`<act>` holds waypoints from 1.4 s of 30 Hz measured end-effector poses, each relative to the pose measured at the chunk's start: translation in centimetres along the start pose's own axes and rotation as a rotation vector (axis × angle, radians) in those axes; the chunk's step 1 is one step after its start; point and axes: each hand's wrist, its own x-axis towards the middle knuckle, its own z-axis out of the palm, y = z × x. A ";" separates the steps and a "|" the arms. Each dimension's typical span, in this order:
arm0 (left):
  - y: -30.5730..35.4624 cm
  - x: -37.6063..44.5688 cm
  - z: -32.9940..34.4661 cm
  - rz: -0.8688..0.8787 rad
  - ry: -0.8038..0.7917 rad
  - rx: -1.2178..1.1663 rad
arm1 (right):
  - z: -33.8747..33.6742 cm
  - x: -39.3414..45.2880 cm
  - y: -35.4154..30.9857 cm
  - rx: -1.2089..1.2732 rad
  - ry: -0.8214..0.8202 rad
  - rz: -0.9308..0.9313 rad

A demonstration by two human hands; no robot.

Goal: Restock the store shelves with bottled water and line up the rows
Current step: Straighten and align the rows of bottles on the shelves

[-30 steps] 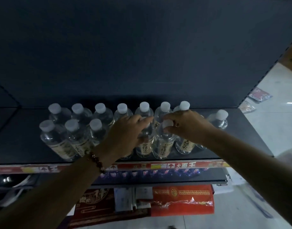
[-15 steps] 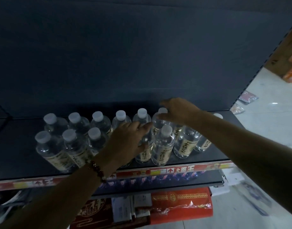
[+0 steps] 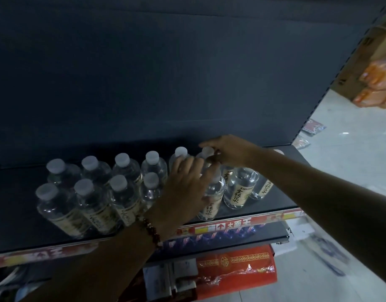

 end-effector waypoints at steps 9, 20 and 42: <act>0.6 1.1 1.7 0.021 -0.074 0.007 | -1.0 -4.8 2.5 0.199 0.190 0.075; 1.0 1.1 2.1 -0.065 -0.088 -0.088 | 2.4 -9.3 5.0 0.148 0.117 0.187; 3.7 3.1 1.3 -0.049 0.055 -0.056 | 1.0 -6.7 4.6 0.483 0.282 0.093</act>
